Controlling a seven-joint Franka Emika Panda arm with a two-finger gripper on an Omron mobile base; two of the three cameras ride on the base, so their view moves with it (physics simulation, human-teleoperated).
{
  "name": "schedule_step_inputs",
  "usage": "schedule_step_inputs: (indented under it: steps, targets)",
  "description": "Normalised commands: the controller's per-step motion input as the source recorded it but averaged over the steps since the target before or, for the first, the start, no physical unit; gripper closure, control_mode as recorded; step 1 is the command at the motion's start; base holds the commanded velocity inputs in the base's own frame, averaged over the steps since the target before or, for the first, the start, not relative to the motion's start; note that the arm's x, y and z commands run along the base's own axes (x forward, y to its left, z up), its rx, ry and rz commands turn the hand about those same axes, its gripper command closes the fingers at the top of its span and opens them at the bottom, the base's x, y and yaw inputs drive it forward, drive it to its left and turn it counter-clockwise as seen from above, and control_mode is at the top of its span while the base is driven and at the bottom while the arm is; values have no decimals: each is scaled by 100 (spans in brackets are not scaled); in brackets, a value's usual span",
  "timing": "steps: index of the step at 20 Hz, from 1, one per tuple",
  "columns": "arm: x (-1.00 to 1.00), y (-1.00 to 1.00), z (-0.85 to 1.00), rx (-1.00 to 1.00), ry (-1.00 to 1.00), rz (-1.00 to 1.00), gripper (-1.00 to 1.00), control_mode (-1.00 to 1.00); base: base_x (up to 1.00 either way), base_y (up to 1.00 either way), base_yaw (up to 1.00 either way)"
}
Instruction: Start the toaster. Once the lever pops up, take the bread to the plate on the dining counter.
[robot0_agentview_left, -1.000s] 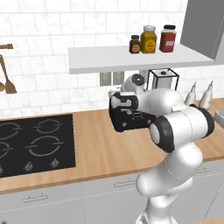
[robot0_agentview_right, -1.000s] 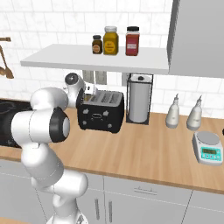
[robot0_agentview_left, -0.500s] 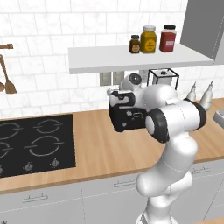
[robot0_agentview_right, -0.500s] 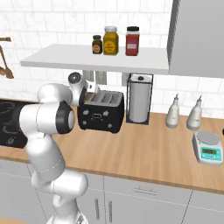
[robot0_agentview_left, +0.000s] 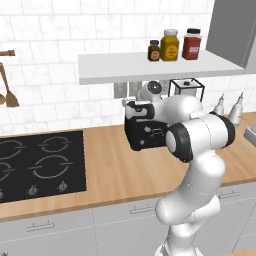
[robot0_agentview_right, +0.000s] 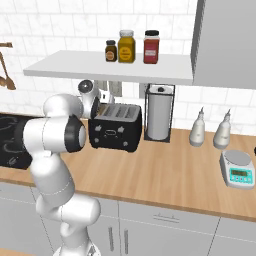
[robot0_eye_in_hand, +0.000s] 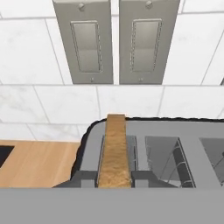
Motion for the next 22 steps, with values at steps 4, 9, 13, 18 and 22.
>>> schedule_step_inputs:
  steps: [4, 9, 13, 18, 22]
  targets:
    - [-39, 7, -8, 0, 0, 0, 100, -100, 0, 0, 0]
    - [-55, 10, 13, 0, 0, 1, 100, -100, 0, 0, 0]
    - [-53, 8, 48, 0, -8, 0, 100, -100, 0, 0, 0]
    - [-43, 1, 88, 0, -19, 0, 100, -100, 0, 0, 0]
    - [-37, 0, 85, 0, -13, 0, 100, -100, 0, 0, 0]
